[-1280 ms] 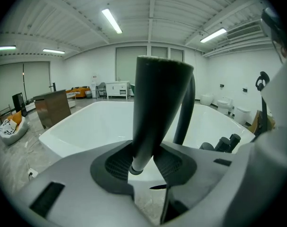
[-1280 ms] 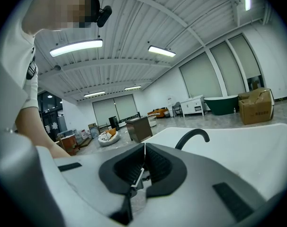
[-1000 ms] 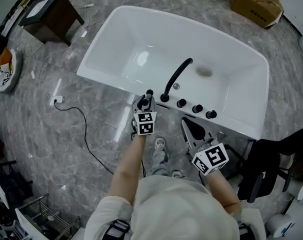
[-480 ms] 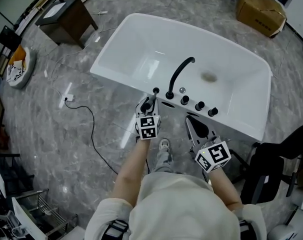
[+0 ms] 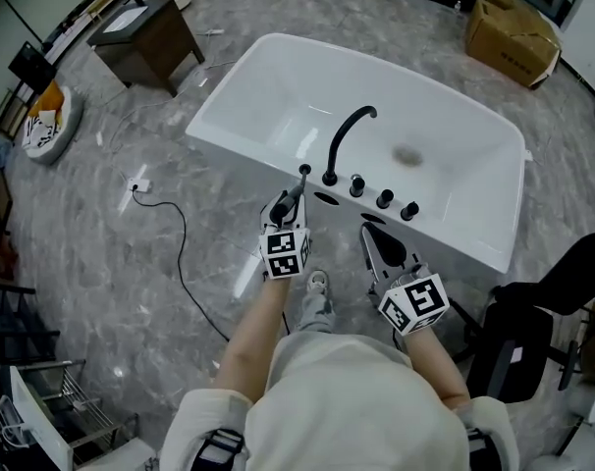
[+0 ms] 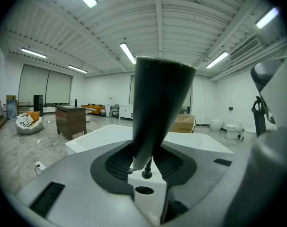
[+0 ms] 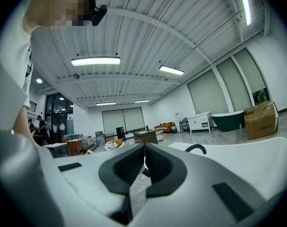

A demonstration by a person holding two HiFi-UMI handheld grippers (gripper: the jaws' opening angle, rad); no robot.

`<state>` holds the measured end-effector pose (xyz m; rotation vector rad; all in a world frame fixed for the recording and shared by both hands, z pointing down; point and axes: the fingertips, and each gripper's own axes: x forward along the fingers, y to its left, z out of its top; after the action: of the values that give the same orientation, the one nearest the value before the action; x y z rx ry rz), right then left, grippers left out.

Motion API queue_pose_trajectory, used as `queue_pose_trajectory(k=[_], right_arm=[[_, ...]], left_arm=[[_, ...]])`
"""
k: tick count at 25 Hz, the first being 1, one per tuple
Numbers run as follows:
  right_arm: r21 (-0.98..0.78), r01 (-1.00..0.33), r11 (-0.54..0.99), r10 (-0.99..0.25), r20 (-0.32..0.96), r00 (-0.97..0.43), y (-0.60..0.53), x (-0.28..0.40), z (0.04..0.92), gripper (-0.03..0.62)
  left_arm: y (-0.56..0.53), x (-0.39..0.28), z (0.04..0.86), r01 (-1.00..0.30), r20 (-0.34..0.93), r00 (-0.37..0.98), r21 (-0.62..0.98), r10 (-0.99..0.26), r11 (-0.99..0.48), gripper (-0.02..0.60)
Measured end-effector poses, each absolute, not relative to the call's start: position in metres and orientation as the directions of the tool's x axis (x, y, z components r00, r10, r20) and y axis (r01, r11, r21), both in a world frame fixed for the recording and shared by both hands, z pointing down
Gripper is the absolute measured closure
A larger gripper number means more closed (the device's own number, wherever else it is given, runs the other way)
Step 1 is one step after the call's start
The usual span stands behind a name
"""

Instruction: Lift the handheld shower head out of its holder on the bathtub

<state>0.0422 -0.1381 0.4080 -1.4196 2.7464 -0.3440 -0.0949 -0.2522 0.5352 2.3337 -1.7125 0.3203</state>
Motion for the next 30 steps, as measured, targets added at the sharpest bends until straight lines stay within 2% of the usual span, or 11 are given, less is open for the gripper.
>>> queue_pose_trajectory(k=[16, 30], right_arm=[[-0.171, -0.779, 0.603, -0.789, 0.019, -0.615, -0.049, 0.053, 0.394, 0.574], [-0.151, -0.770, 0.620, -0.781, -0.024, -0.625, 0.011, 0.057, 0.383, 0.574]], left_arm=[[-0.127, -0.107, 0.479, -0.970, 0.180, 0.233, 0.120, -0.956, -0.214, 0.439], [-0.024, -0.105, 0.428, -0.961, 0.060, 0.255, 0.127, -0.965, -0.246, 0.439]])
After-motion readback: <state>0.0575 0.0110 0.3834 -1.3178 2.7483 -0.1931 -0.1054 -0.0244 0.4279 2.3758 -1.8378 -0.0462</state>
